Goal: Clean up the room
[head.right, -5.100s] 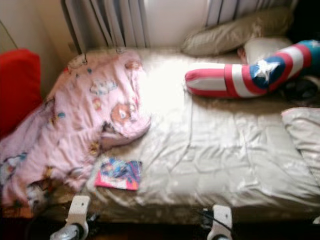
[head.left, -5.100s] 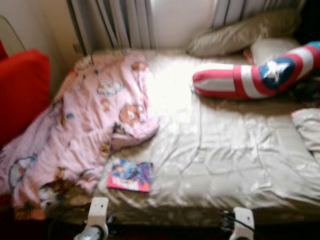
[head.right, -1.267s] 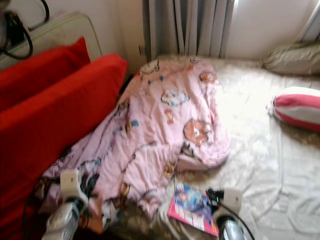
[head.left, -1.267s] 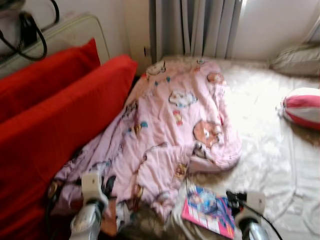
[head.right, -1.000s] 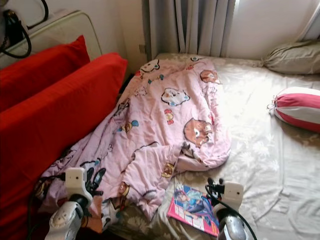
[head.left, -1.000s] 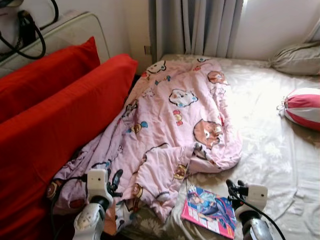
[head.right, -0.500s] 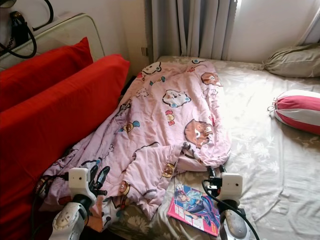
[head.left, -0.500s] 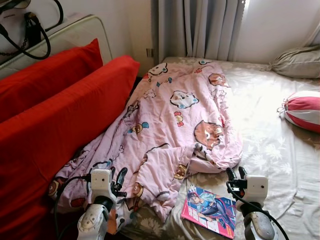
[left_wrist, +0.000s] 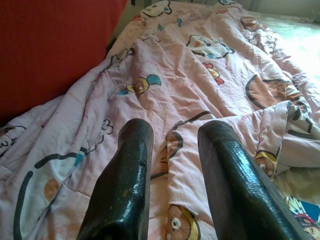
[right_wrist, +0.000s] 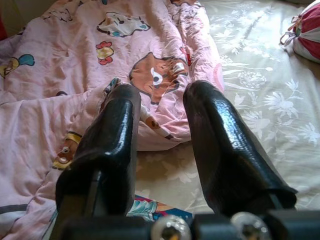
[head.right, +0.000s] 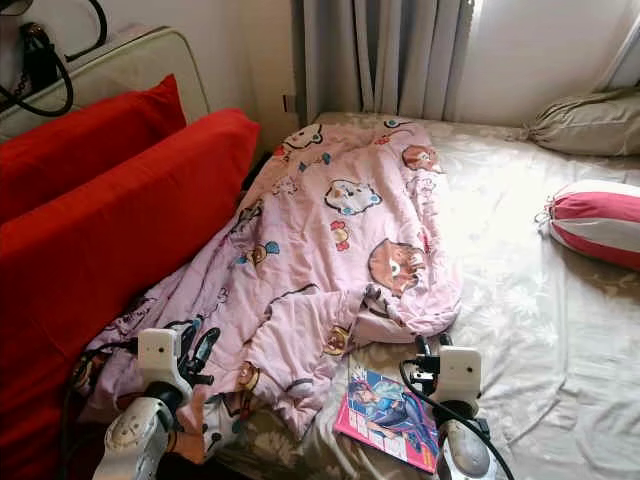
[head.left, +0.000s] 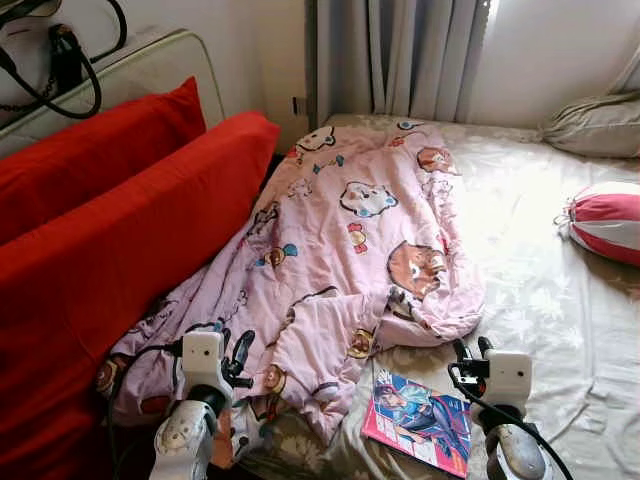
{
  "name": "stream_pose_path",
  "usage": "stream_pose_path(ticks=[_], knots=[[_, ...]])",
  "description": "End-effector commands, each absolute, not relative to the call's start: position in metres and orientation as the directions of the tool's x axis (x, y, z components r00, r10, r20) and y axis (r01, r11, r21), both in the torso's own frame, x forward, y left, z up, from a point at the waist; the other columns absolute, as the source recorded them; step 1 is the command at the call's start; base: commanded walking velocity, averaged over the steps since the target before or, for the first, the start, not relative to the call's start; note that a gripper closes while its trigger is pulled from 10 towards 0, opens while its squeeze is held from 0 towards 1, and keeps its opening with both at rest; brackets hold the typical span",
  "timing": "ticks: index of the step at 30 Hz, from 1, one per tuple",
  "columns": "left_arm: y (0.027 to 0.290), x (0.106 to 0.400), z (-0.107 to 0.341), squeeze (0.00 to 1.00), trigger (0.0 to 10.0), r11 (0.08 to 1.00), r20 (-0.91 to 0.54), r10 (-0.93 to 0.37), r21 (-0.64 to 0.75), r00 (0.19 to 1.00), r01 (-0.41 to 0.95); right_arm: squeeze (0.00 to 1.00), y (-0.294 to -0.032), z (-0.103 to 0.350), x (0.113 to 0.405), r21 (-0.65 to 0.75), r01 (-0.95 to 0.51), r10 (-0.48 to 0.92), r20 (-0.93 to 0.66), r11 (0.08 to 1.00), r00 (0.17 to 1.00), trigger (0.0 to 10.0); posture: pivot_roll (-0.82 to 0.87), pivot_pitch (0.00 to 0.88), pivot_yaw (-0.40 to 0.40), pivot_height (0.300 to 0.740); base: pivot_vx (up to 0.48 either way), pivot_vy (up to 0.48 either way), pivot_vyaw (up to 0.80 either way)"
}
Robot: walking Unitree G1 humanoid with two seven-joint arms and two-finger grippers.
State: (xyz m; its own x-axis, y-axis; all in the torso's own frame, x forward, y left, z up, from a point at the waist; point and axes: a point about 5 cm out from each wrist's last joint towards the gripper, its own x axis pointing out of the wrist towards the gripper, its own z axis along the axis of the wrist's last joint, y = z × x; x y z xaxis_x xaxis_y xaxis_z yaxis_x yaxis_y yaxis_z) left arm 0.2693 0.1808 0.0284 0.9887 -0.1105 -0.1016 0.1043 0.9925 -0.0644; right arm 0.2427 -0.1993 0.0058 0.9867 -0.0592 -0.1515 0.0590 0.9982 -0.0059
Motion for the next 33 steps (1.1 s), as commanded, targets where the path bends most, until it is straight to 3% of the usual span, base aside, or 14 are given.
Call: stream_pose_path(ticks=[1,33], knots=[[0.183,0.269,0.028,0.00,10.0,0.993,-0.118,-0.108,-0.056,0.987,0.102,0.00,-0.198,0.006,0.241,0.001,0.061,-0.060,-0.154,0.998,0.986,10.0,0.01,0.020,0.036,0.697,0.000,0.000,0.00],[0.182,0.277,0.040,0.00,10.0,0.993,-0.100,-0.088,-0.086,0.991,0.079,0.00,-0.184,-0.003,0.248,0.029,0.044,-0.036,-0.224,0.999,0.974,10.0,0.03,0.075,0.042,0.652,0.000,0.000,0.00]])
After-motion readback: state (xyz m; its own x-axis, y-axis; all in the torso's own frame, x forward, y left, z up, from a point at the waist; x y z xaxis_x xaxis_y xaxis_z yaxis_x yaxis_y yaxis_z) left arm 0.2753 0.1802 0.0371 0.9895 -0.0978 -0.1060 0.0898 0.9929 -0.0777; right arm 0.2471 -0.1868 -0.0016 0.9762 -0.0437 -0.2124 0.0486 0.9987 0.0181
